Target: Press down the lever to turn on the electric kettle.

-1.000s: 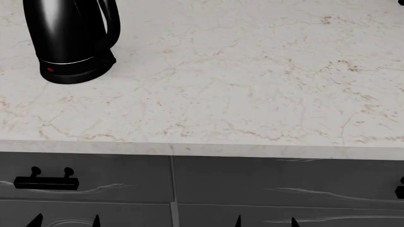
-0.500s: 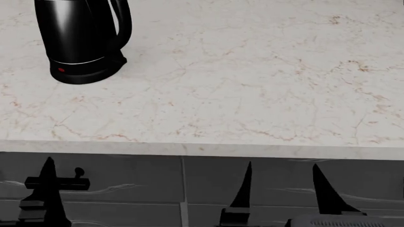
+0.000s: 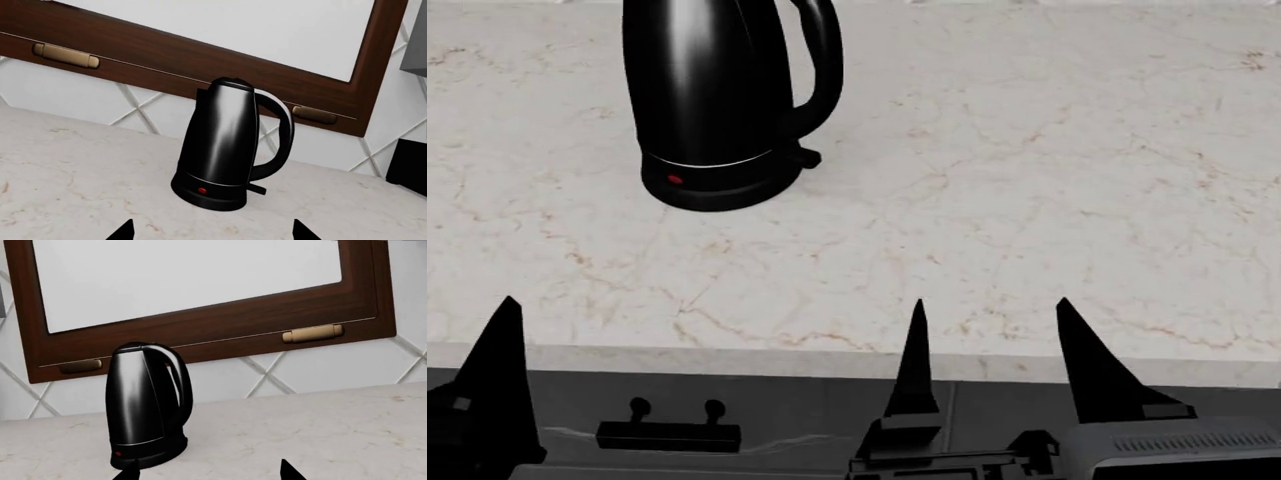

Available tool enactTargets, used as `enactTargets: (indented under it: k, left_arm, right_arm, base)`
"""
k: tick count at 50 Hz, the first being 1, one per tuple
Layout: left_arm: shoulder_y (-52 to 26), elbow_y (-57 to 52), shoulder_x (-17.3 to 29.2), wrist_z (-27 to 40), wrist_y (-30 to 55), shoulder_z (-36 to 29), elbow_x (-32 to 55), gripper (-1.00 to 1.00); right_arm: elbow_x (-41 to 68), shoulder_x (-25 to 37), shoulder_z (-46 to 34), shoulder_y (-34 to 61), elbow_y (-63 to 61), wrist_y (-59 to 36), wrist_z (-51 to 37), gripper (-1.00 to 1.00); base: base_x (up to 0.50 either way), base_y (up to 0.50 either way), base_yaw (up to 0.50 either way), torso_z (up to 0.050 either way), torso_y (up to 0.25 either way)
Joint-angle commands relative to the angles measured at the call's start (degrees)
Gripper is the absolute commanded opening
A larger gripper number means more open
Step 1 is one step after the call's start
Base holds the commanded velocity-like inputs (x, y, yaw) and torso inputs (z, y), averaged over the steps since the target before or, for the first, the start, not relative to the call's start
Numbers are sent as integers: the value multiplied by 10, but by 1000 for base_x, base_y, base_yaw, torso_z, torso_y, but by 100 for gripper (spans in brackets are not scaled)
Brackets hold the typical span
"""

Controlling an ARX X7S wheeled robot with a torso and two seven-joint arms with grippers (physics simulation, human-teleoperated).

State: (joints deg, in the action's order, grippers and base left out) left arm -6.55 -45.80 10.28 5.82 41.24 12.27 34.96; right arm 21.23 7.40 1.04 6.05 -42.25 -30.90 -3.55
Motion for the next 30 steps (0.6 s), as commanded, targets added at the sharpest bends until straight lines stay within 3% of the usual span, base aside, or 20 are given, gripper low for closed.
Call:
enactTargets:
  k: [1, 6, 19, 24, 30]
  left_arm:
    - [7, 13, 4, -17, -11, 3, 14, 100]
    - [9, 16, 5, -17, -17, 0, 14, 100]
    - [18, 26, 7, -19, -33, 0, 17, 100]
    - [17, 22, 11, -12, -26, 11, 34, 100]
    - [29, 31, 10, -22, -47, 0, 19, 100]
  right_arm:
    - [27, 9, 7, 3, 16, -8, 4, 100]
    - [35, 11, 5, -3, 22, 4, 13, 100]
    - [32, 18, -3, -3, 28, 6, 5, 100]
    - [34, 18, -4, -1, 29, 7, 0, 100]
    - [33, 20, -8, 2, 33, -1, -9, 100]
  base:
    - [0, 0, 0, 0, 0]
    - [47, -4, 0, 0, 0]
    - [500, -56, 0, 0, 0]
    - [34, 500, 0, 0, 0]
    - [0, 0, 0, 0, 0]
